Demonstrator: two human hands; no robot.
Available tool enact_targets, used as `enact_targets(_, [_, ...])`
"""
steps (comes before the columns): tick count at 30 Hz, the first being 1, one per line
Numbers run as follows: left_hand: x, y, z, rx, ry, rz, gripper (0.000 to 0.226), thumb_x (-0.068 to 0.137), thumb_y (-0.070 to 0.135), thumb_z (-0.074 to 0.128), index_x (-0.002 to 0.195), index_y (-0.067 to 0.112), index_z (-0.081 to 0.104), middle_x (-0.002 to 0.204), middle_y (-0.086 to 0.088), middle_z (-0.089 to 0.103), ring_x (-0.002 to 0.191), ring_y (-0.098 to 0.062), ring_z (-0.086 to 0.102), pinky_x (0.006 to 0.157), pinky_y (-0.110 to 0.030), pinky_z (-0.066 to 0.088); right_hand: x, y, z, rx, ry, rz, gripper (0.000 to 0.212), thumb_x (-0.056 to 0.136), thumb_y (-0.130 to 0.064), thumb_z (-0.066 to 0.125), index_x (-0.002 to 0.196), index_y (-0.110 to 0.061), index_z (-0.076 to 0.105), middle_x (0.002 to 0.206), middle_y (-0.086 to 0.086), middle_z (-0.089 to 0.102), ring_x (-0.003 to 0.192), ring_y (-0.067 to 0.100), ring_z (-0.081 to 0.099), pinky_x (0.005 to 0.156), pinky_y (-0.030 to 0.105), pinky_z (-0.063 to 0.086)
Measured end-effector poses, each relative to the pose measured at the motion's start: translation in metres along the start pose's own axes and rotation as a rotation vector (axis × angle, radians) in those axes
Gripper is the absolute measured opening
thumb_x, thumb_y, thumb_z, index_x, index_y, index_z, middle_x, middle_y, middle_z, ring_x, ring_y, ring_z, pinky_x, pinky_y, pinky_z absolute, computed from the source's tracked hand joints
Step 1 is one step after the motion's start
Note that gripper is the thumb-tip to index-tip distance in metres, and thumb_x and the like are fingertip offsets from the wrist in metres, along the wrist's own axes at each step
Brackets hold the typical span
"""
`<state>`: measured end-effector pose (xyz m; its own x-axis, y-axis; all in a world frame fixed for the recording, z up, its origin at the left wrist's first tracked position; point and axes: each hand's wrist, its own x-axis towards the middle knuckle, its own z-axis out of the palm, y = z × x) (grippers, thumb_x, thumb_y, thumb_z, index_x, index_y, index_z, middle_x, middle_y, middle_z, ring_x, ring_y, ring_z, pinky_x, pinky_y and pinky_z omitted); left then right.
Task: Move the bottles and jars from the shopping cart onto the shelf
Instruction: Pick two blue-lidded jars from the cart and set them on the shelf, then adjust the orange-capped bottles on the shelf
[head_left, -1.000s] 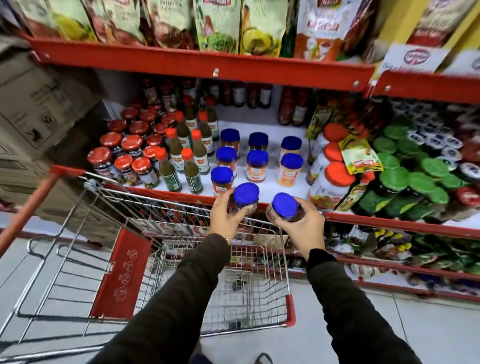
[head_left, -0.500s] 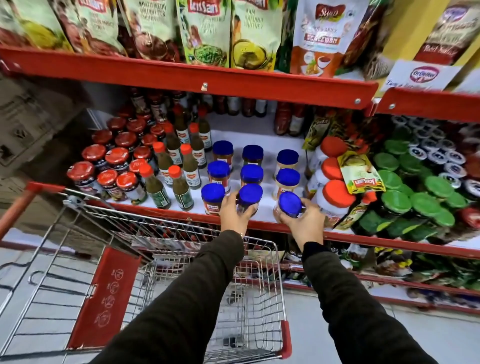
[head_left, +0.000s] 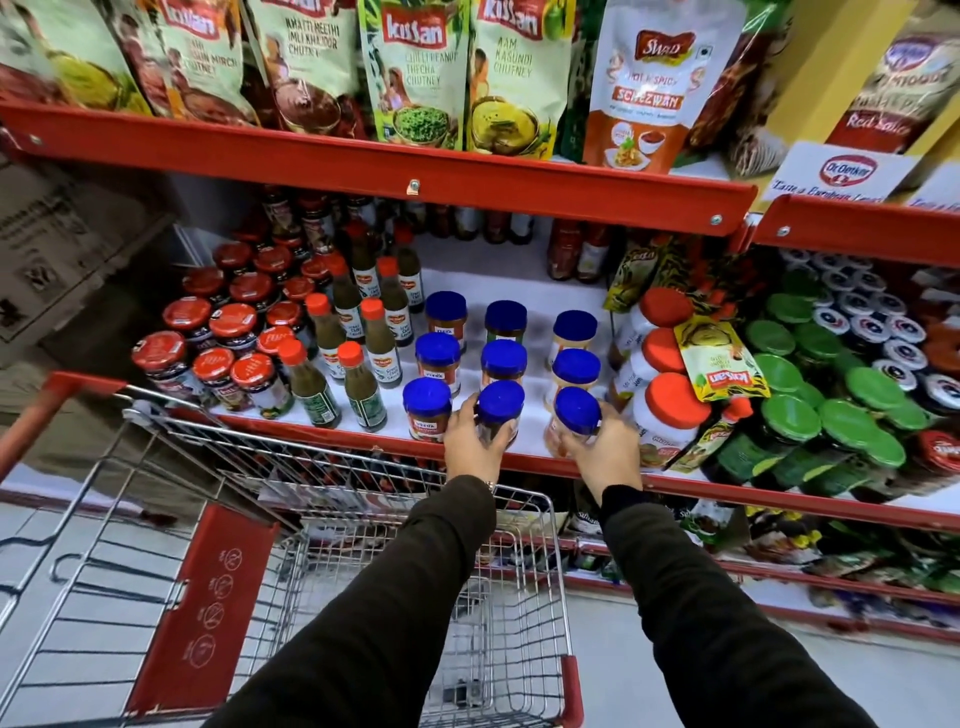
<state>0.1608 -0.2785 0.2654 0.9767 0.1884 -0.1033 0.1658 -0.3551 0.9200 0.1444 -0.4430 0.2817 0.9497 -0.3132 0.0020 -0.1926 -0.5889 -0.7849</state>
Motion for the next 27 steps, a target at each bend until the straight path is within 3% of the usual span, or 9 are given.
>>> enact_targets(2, [-0.003,-0.003,-0.005,-0.014,-0.026,0.003,0.074,0.084,0.021,0.075,0.148,0.015,0.039,0.144,-0.012,0.053,0.133,-0.027,0.052,0.113,-0.047,0.043,-0.005,-0.002,0.000,-0.017,0.002,-0.018,0.055,0.082,-0.015,0.079,0.130,-0.005,0.054,0.122,0.016,0.064,0.113,0.032,0.061,0.091,0.027,0.040])
enact_targets(5, [-0.015,-0.008,-0.018,-0.033,-0.008,0.041,0.066,0.090,0.025,0.069,0.148,0.014,0.040,0.149,-0.013,0.047,0.137,-0.028,0.046,0.114,-0.050,0.041,-0.017,-0.006,0.002,-0.049,0.050,-0.025,0.074,0.087,-0.023,0.075,0.148,-0.007,0.035,0.148,0.018,0.040,0.134,0.032,0.045,0.103,0.027,0.032])
enact_targets(9, [-0.032,-0.011,-0.047,-0.082,0.013,0.179,0.044,0.096,0.019,0.061,0.139,0.016,0.050,0.142,-0.008,0.050,0.129,-0.023,0.053,0.111,-0.040,0.044,-0.037,-0.025,0.016,-0.109,0.167,-0.120,0.065,0.092,-0.027,0.066,0.147,-0.008,0.036,0.150,0.017,0.036,0.135,0.035,0.043,0.108,0.042,0.042])
enact_targets(13, [-0.034,-0.018,-0.083,-0.005,0.104,0.330,0.038,0.099,0.020,0.054,0.137,0.023,0.050,0.134,-0.002,0.052,0.121,-0.009,0.047,0.109,-0.032,0.040,-0.047,-0.058,0.043,-0.150,0.176,-0.203,0.066,0.096,-0.039,0.059,0.149,-0.007,0.037,0.159,0.014,0.028,0.148,0.031,0.030,0.119,0.043,0.034])
enact_targets(17, [-0.024,-0.024,-0.127,0.047,0.247,0.422,0.037,0.100,0.020,0.052,0.138,0.021,0.049,0.137,-0.003,0.048,0.130,-0.014,0.044,0.110,-0.027,0.032,-0.055,-0.097,0.078,-0.012,0.086,-0.300,0.060,0.099,-0.039,0.055,0.151,-0.016,0.035,0.165,0.003,0.020,0.154,0.022,0.017,0.120,0.041,0.031])
enact_targets(20, [-0.010,-0.028,-0.161,0.008,0.341,0.424,0.041,0.100,0.018,0.052,0.141,0.019,0.045,0.143,-0.004,0.043,0.134,-0.008,0.037,0.112,-0.020,0.026,-0.062,-0.130,0.102,0.116,-0.018,-0.331,0.059,0.099,-0.037,0.057,0.151,-0.020,0.034,0.162,-0.001,0.025,0.149,0.015,0.029,0.117,0.033,0.033])
enact_targets(23, [0.009,-0.034,-0.196,-0.060,0.359,0.347,0.050,0.101,0.016,0.052,0.148,0.015,0.037,0.152,-0.006,0.034,0.132,0.005,0.026,0.107,0.000,0.018,-0.064,-0.158,0.127,0.138,-0.085,-0.341,0.055,0.096,-0.030,0.064,0.147,-0.019,0.043,0.153,0.003,0.042,0.139,0.018,0.041,0.115,0.033,0.036])
enact_targets(25, [0.026,-0.038,-0.217,-0.088,0.318,0.297,0.056,0.100,0.018,0.053,0.152,0.016,0.031,0.156,-0.004,0.031,0.134,0.005,0.027,0.109,-0.008,0.023,-0.060,-0.169,0.144,0.137,-0.110,-0.311,0.054,0.093,-0.033,0.068,0.142,-0.021,0.049,0.146,0.005,0.051,0.133,0.021,0.049,0.112,0.039,0.041])
enact_targets(27, [0.047,-0.044,-0.237,-0.096,0.217,0.245,0.061,0.099,0.019,0.057,0.153,0.014,0.030,0.158,-0.005,0.033,0.143,-0.009,0.032,0.116,-0.026,0.029,-0.053,-0.181,0.158,0.117,-0.101,-0.265,0.055,0.087,-0.039,0.073,0.137,-0.022,0.054,0.139,0.005,0.058,0.127,0.023,0.054,0.106,0.044,0.047])
